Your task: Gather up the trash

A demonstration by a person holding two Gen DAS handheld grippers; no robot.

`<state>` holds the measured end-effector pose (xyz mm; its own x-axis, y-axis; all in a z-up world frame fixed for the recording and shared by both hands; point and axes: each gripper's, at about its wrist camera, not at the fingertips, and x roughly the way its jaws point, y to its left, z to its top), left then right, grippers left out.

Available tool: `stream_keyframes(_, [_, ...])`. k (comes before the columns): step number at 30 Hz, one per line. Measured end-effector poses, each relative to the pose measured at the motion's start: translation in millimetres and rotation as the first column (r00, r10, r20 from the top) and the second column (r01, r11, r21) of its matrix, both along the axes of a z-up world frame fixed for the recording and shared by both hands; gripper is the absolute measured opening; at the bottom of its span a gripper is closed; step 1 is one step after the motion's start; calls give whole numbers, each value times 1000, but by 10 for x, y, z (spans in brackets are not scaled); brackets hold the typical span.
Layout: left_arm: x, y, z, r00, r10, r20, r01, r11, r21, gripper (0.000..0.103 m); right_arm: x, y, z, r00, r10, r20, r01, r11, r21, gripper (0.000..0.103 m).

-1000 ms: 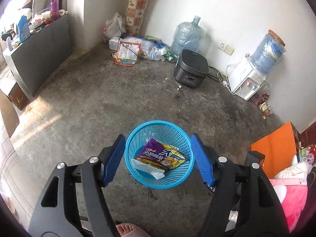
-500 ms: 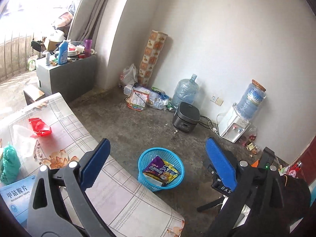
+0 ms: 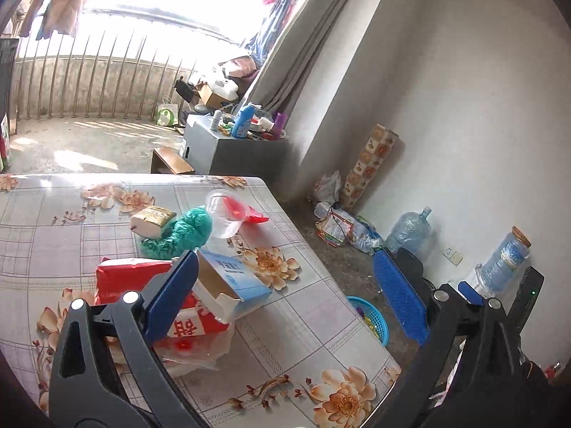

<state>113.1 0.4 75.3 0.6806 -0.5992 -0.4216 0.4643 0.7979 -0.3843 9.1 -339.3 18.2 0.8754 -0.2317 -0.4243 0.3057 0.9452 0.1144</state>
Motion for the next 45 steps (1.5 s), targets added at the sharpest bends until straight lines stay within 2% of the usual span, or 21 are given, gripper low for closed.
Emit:
stream_keyframes(3, [-23,413,-47,995,101,17,-101,995,-1,94,110,152,10,997,76,-16,-75,996,37,97])
stream_keyframes(6, [-29,685,-102,989,150,18,-150,989,-2,94,242,359,23,988,149,-27,-147,987,63,97])
stream_keyframes(12, [87,1010,-238,985,168,-35,-170,984,-47,94,488,606,-47,961,272,-49,-255,942,218,96])
stream_keyframes(18, [250,1021,-301,987,154,-46,-157,985,-73,94,782,760,-165,927,366,-79,-312,873,375,92])
stream_keyframes(21, [439,942,-297,987,156,-45,-160,984,-74,94,995,766,-288,909,407,-91,-311,806,504,86])
stream_keyframes(23, [614,860,-298,984,166,-58,-169,984,-52,94,1154,759,-410,897,432,-96,-291,739,608,83])
stream_keyframes(25, [799,756,-318,985,155,-77,-158,987,-37,86,1326,755,-542,883,461,-90,-270,655,706,82])
stream_keyframes(27, [978,631,-366,983,139,-122,-140,990,-2,71,1490,765,-673,877,469,-103,-224,590,776,81])
stream_keyframes(30, [1176,472,-475,976,97,-193,-95,995,18,53,1682,800,-872,867,480,-133,-156,517,842,81])
stream_keyframes(35, [1199,234,-655,970,17,-242,-4,999,54,40,1847,811,-1155,856,496,-148,-75,402,912,81])
stream_keyframes(40, [1065,148,-741,964,-29,-264,46,997,57,37,1941,813,-1408,855,495,-155,-15,322,947,74])
stream_keyframes(42, [1002,136,-739,963,-43,-266,61,996,58,37,1947,806,-1487,858,486,-168,12,308,951,63])
stream_keyframes(43, [966,132,-742,963,-51,-266,69,996,56,37,1938,802,-1516,859,482,-171,22,300,954,61])
stream_keyframes(45, [896,125,-752,960,-73,-271,90,995,49,37,1909,793,-1560,864,480,-152,20,270,963,48])
